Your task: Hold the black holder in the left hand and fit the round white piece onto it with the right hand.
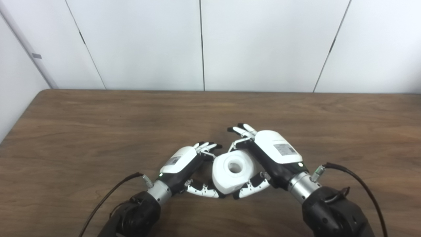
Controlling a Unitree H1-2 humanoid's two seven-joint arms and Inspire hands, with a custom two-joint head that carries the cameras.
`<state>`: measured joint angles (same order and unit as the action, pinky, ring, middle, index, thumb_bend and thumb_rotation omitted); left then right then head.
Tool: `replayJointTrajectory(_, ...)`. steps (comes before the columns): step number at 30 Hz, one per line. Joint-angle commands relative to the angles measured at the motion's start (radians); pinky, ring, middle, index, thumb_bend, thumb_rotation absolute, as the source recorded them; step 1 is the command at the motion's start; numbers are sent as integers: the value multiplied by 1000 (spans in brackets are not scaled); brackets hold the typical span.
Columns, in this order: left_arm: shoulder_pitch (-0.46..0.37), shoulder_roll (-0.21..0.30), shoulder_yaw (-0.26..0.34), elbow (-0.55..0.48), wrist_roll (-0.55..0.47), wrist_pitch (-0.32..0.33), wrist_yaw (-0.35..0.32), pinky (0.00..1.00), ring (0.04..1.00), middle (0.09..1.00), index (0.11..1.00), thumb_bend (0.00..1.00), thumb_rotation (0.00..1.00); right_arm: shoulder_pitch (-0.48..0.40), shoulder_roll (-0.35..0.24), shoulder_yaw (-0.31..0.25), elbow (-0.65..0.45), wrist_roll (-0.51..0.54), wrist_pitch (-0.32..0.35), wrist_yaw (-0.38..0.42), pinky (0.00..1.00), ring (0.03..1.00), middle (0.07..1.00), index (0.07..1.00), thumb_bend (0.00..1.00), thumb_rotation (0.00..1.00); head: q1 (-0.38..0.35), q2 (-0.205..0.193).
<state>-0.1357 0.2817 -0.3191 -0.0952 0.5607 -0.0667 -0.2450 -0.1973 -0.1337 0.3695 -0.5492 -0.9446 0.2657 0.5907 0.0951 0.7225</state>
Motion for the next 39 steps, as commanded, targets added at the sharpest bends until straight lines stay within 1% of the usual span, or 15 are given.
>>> replayJointTrajectory(1,-17,-4,0,-9,3,-16,13,1000,984,937,481,515,46,-33,10,-1,-16,-1,-28,-22,854,978,924,479,508,146,0,1)
replayJointTrajectory(11,-19,-5,-1,8,4,-32,26,1000,981,934,481,515,46,-37,7,-6,-8,2,-28,-29,881,983,926,478,508,145,-4,-10)
replayJointTrajectory(14,-15,-5,-1,-1,6,-19,18,1000,984,937,481,515,46,-37,5,-4,0,-4,-30,-30,865,976,925,479,508,145,-13,-7)
replayJointTrajectory(17,-13,-4,0,-4,2,-22,19,1000,986,939,481,515,46,-33,1,0,19,-16,-40,-45,854,973,924,479,509,145,-16,-7)
replayJointTrajectory(21,-12,-3,1,-6,0,-22,18,1000,982,935,481,515,46,-35,-9,-10,45,-32,-44,-66,858,966,915,479,511,140,-15,-8)
replayJointTrajectory(24,-12,-1,2,-8,0,-22,17,1000,976,932,481,515,47,-41,-17,-20,60,-38,-44,-76,831,969,914,479,510,142,-15,-8)
replayJointTrajectory(29,-10,-2,3,-11,-6,-17,13,1000,979,934,480,515,47,-38,-19,-25,77,-43,-49,-90,820,959,910,480,511,142,-16,-7)
replayJointTrajectory(33,-9,-4,1,-19,-2,-8,10,1000,983,936,480,515,47,-29,-28,-21,82,-48,-53,-89,793,955,909,479,512,144,-7,-2)
replayJointTrajectory(39,-12,-9,-3,-20,9,-6,15,1000,977,934,480,515,47,-22,-33,-17,77,-46,-53,-85,795,960,910,479,512,144,4,-2)
